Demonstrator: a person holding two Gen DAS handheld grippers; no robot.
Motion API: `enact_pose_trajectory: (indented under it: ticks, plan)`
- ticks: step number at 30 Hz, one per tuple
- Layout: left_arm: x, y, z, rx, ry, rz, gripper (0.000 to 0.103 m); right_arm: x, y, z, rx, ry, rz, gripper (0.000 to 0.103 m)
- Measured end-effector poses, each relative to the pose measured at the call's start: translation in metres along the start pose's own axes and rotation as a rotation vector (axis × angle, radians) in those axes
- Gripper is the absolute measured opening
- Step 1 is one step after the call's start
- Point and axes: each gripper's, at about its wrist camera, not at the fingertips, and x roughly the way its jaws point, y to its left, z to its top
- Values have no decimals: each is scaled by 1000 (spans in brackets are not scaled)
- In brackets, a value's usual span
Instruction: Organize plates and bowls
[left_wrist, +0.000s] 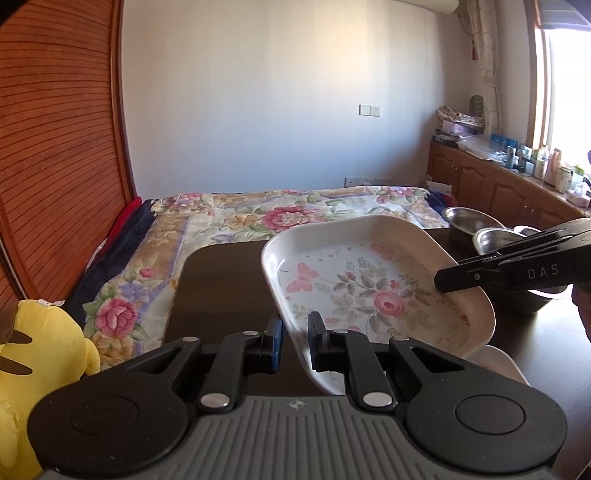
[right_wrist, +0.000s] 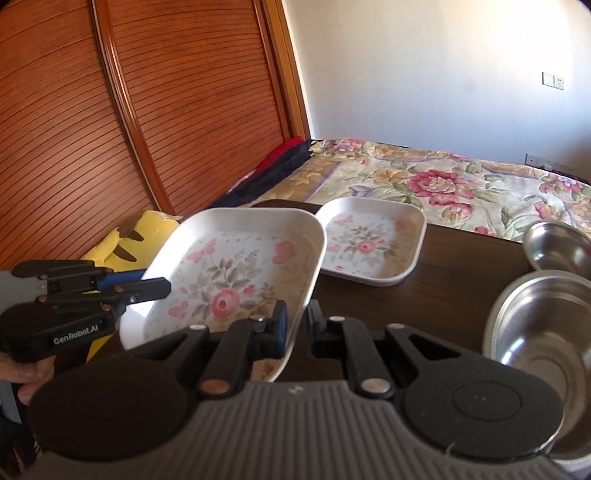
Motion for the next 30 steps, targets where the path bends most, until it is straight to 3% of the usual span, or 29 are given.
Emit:
enact_pose_trajectory:
  ticks: [17,30]
  plan:
    - [-27,-46,-24,28,11,-47,16,-42,-16,-44,37,-1,-25,13]
    - [-39,-57,-48,-4,25,-71,16,-57,-13,-80,69,-30,-14,13]
